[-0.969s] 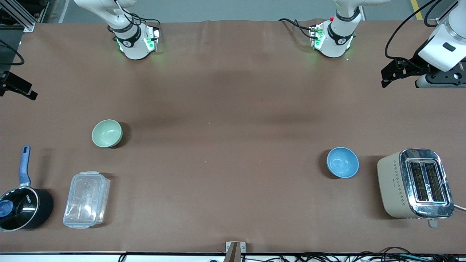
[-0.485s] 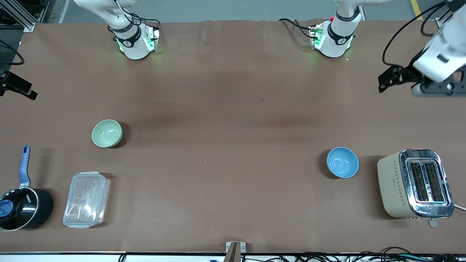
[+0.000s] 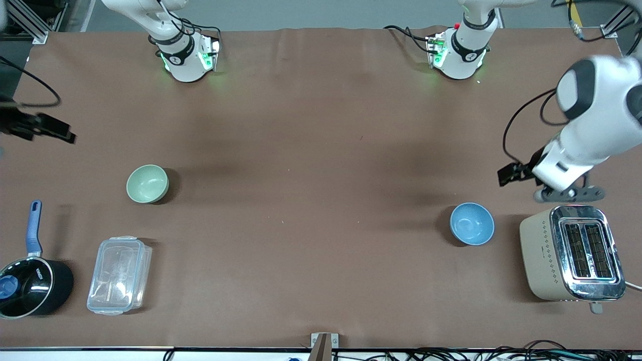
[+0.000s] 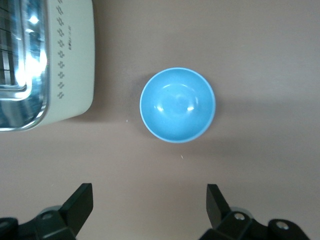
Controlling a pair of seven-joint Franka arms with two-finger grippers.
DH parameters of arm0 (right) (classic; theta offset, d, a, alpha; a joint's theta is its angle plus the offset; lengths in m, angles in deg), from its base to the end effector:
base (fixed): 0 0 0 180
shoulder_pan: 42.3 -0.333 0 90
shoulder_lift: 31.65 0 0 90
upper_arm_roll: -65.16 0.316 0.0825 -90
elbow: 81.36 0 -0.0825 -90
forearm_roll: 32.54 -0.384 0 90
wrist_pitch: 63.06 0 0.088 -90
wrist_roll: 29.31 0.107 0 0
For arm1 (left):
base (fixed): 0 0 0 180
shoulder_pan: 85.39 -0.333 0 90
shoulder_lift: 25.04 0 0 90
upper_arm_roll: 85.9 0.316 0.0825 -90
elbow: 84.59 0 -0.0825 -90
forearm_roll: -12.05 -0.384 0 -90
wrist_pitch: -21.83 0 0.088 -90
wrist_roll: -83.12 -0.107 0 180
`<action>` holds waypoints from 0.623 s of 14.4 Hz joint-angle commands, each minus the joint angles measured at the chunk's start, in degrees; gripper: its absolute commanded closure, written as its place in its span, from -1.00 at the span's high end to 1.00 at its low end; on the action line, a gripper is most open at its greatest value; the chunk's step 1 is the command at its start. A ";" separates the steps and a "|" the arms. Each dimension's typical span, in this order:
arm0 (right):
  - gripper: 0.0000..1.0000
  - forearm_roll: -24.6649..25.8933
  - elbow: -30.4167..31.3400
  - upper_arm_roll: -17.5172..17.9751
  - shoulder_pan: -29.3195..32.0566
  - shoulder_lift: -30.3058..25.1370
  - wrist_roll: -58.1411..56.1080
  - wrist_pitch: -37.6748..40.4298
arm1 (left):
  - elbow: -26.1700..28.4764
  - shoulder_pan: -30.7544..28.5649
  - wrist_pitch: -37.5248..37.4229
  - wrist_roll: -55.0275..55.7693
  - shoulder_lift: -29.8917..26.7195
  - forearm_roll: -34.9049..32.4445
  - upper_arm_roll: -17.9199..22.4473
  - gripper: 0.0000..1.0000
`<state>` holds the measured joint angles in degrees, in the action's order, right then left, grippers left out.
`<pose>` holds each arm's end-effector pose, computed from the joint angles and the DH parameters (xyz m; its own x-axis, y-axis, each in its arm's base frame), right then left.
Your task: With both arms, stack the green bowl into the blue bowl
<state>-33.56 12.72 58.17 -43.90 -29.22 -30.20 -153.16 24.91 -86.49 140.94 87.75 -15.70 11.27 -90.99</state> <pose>0.5599 -0.0496 0.5677 0.9907 -0.0784 -0.1111 -0.0804 -0.9967 -0.0143 0.5960 -0.0390 0.4122 1.0000 0.0058 0.0052 0.0058 -1.0000 0.0029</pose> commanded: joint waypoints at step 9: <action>0.96 -1.17 38.18 -6.45 0.89 8.45 -15.02 -52.26 | -0.51 -2.06 17.29 0.20 17.28 -2.21 -0.27 0.75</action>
<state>-33.63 48.75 51.44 -43.13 -23.14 -44.36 -201.02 25.47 -88.23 156.46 87.71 -0.26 10.37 -91.03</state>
